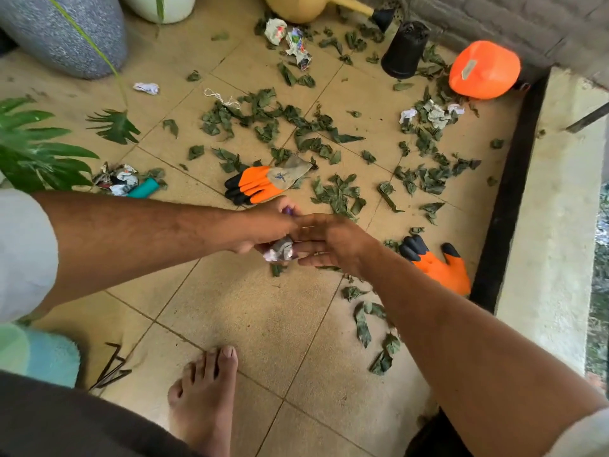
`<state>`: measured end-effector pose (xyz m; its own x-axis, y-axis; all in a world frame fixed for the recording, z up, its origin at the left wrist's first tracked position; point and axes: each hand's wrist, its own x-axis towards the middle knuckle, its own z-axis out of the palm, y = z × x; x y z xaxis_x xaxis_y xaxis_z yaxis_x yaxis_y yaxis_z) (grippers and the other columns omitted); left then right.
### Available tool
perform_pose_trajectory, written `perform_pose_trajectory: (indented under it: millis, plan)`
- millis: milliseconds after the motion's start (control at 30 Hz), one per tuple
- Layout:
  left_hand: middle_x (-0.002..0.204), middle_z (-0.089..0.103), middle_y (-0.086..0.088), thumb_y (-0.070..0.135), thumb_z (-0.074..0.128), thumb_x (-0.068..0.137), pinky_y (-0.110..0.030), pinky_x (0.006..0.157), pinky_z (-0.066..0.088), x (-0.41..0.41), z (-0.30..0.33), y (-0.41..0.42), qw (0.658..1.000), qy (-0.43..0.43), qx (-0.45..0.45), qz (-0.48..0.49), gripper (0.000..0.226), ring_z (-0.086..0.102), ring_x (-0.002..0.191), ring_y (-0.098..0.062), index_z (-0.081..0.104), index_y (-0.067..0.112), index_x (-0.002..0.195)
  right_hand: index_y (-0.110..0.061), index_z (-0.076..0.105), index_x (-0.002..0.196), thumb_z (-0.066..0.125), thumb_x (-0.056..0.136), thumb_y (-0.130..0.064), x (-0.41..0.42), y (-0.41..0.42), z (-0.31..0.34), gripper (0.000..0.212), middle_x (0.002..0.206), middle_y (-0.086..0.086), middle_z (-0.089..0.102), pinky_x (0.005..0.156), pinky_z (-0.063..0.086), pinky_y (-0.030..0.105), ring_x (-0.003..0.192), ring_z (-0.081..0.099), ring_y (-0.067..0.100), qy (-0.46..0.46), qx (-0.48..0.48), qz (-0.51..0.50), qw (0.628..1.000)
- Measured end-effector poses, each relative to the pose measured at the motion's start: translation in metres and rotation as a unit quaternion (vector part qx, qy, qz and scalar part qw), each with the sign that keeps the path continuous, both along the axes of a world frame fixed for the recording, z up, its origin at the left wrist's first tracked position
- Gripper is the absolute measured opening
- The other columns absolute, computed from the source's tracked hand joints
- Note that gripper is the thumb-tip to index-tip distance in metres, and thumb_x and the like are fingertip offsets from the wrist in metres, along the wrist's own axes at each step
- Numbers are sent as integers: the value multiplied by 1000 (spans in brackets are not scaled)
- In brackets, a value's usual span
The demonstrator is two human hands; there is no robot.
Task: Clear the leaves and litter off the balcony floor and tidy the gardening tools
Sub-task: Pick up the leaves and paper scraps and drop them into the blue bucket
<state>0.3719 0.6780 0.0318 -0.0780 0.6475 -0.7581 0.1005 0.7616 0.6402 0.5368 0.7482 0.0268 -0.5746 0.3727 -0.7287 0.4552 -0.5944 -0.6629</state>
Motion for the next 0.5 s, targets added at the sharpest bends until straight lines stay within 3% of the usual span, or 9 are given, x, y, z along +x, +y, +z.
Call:
perform_pose_trajectory:
  millis: [100, 167, 233, 300, 333, 367, 400, 433, 500]
  plan:
    - [105, 62, -15, -2, 56, 100, -31, 46, 52, -8, -17, -2, 998, 57, -13, 1, 19, 63, 70, -21, 63, 12, 110, -20, 72, 116, 59, 100, -5, 5, 14, -14, 25, 111, 3, 79, 80, 65, 39, 102, 77, 27, -80, 142, 62, 985]
    - [91, 59, -13, -3, 45, 98, -24, 43, 39, -14, -25, -3, 997, 77, -21, -2, 24, 53, 57, -17, 63, 12, 97, -31, 69, 116, 65, 90, -7, 14, 28, -32, 35, 114, -4, 71, 72, 62, 33, 94, 73, 20, -198, 332, 142, 911]
    - [86, 59, -7, 3, 43, 95, -20, 45, 30, -14, -15, 3, 993, 121, -11, -1, 25, 45, 57, -16, 63, 17, 89, -41, 61, 128, 67, 79, -19, 23, 35, -47, 54, 132, -1, 58, 83, 61, 38, 104, 66, 23, -270, 412, 215, 843]
    - [86, 59, -7, 14, 49, 87, -24, 50, 33, -22, -27, -4, 989, 142, -49, -14, 16, 45, 63, -18, 65, 16, 92, -44, 51, 138, 68, 75, -33, 30, 41, -69, 67, 147, 6, 43, 102, 55, 52, 123, 57, 35, -290, 411, 242, 830]
    - [95, 63, -9, 23, 51, 85, -30, 55, 43, -26, -47, -5, 982, 164, -88, -37, 22, 54, 72, -21, 64, 16, 101, -45, 47, 141, 69, 76, -36, 31, 41, -81, 69, 148, 7, 39, 106, 52, 55, 128, 53, 37, -294, 398, 256, 830]
    - [118, 68, -10, 34, 50, 87, -42, 72, 55, -5, -72, -32, 983, 158, -92, -37, 35, 65, 96, -25, 60, 22, 119, -45, 45, 143, 71, 77, -35, 30, 38, -89, 72, 148, 8, 38, 108, 50, 56, 130, 51, 38, -299, 387, 275, 828]
    - [153, 56, -4, 44, 49, 93, -56, 101, 52, 23, -96, -71, 982, 143, -120, -25, 48, 56, 135, -26, 43, 35, 140, -44, 43, 146, 74, 77, -34, 28, 32, -93, 77, 148, 9, 38, 110, 47, 55, 130, 50, 38, -306, 385, 298, 818]
    - [173, 28, 4, 48, 50, 100, -57, 121, 33, 53, -92, -116, 977, 153, -148, -21, 63, 30, 157, -26, 17, 44, 153, -43, 42, 149, 79, 78, -34, 27, 24, -96, 80, 149, 10, 38, 111, 47, 54, 130, 49, 37, -317, 400, 319, 799]
    - [178, 6, 9, 48, 62, 99, -53, 127, 15, 107, -183, -218, 954, 241, -150, -94, 89, 8, 163, -26, -4, 47, 159, -41, 45, 149, 84, 81, -30, 26, 8, -96, 79, 146, 10, 36, 103, 53, 50, 128, 45, 35, -333, 450, 338, 757]
